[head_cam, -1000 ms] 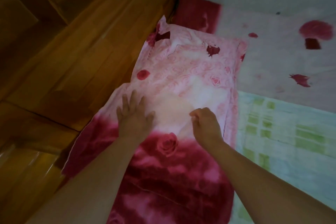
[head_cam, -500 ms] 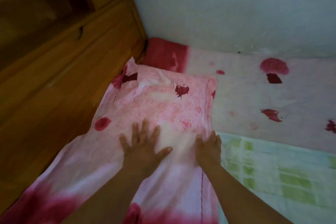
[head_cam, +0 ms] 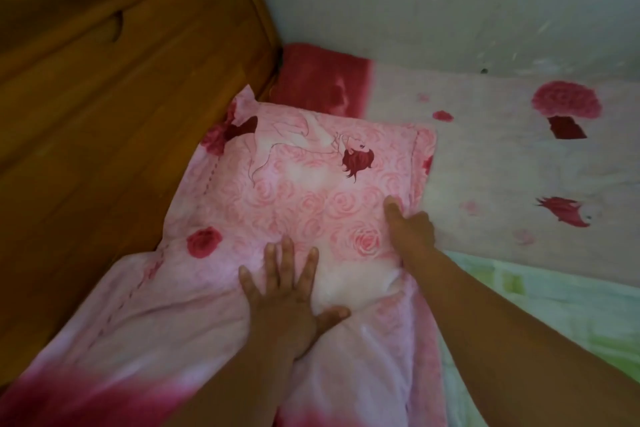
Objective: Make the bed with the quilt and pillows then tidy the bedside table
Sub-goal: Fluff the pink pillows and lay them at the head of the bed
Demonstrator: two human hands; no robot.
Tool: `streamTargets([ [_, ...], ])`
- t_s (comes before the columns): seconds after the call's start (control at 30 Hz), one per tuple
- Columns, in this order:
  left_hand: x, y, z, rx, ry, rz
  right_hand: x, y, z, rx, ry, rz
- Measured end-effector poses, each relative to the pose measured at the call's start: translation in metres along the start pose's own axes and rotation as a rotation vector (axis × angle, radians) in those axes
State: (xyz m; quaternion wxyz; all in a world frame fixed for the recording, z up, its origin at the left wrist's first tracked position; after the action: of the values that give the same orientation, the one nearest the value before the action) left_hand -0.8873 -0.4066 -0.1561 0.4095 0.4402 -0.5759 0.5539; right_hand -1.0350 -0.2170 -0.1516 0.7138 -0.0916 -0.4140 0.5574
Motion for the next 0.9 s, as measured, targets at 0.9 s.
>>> streamTargets([
  [0.9, 0.135, 0.105, 0.055, 0.132, -0.371, -0.774, -0.022, 0.024, -0.016, 0.364, -0.415, -0.51],
])
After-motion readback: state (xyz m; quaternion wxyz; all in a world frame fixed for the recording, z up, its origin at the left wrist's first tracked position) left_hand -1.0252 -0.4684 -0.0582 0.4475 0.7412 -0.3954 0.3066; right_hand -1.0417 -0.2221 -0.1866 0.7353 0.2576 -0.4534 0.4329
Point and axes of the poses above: each hand's wrist, its own y-axis towards the middle knuckle, its own x-axis out of the back of the hand, z = x × y, the point moved 5 cm from there along y, towards the middle knuckle, and after that the axes turned 13 degrees about -x, right-handed, at the moved point
